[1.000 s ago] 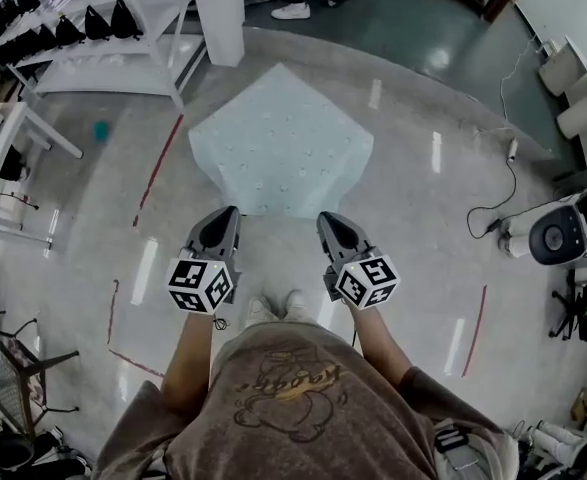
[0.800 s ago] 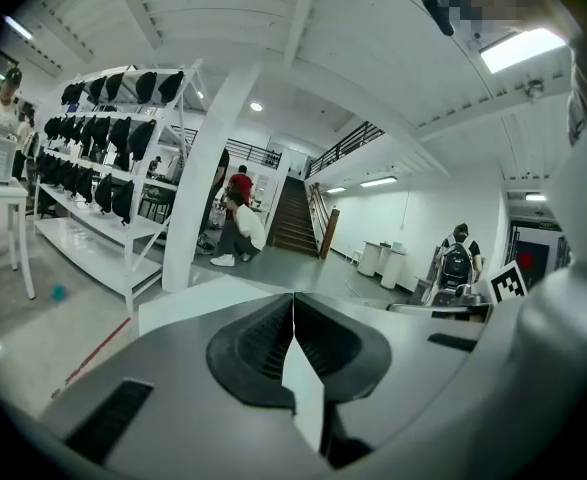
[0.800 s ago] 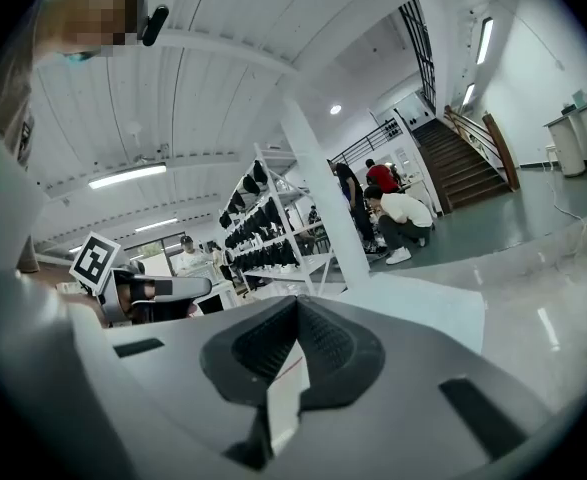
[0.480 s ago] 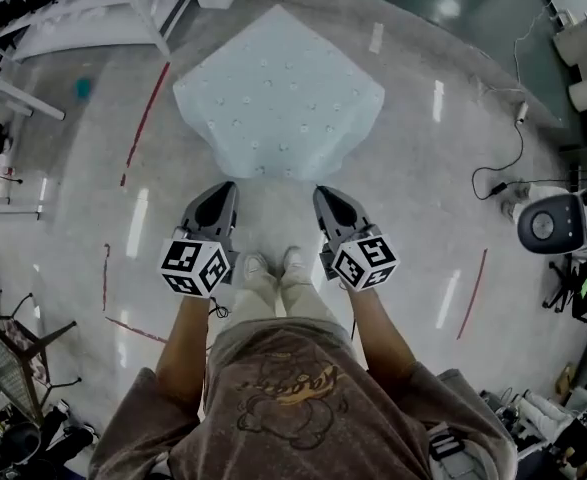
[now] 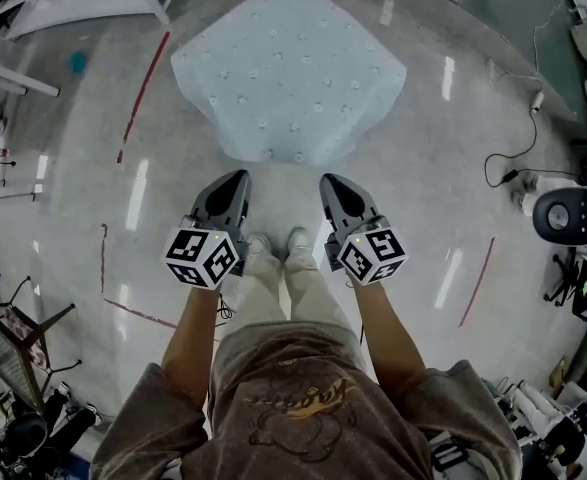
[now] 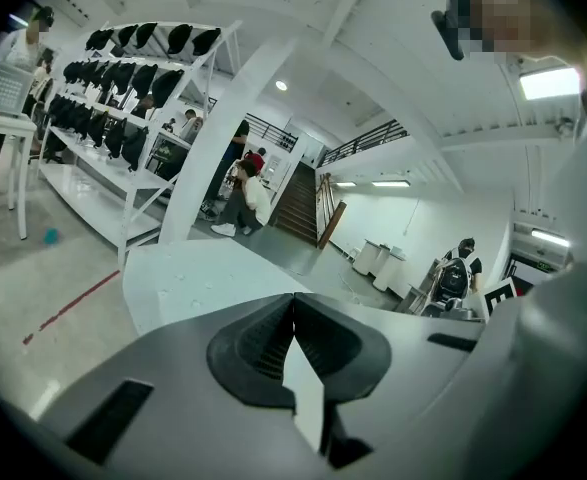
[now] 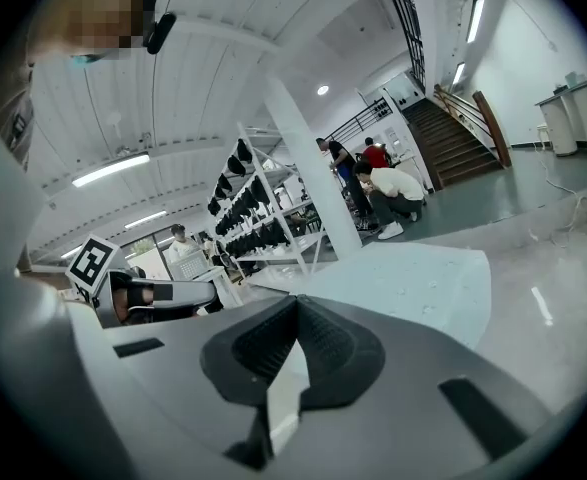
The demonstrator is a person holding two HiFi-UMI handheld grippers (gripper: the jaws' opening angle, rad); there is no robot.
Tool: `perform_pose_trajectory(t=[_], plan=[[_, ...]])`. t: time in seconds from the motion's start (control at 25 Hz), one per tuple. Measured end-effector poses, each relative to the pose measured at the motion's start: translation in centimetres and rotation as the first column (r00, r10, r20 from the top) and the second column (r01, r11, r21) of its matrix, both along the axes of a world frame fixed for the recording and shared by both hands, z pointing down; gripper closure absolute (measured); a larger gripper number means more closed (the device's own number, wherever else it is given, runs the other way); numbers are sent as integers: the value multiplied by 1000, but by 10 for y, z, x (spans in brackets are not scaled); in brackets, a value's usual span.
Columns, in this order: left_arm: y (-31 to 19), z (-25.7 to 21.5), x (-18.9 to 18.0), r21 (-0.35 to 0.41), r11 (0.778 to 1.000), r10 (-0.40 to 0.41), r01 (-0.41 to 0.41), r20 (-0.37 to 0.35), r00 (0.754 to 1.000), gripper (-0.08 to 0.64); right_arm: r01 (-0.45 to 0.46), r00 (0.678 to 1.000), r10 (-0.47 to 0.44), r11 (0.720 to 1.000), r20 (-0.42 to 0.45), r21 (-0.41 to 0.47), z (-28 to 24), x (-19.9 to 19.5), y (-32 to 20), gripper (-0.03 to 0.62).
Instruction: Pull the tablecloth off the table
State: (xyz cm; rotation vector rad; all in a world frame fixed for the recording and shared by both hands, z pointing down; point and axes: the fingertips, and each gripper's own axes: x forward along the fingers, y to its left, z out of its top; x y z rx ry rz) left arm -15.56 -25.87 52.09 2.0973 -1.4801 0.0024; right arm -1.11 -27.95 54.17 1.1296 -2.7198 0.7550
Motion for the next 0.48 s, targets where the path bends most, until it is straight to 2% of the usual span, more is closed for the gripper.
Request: perform_pose_trajectory(t=[0.4,0.48], plan=[[-1,30,7,-29,999,19,-20,-46,999,538,-27,997,31,998,76,-59,24,-1,-3,584],[0,34,7,-42,999,15,-18,-62,998,537,-19,996,25,996,81,-82,30,-3,0,533]])
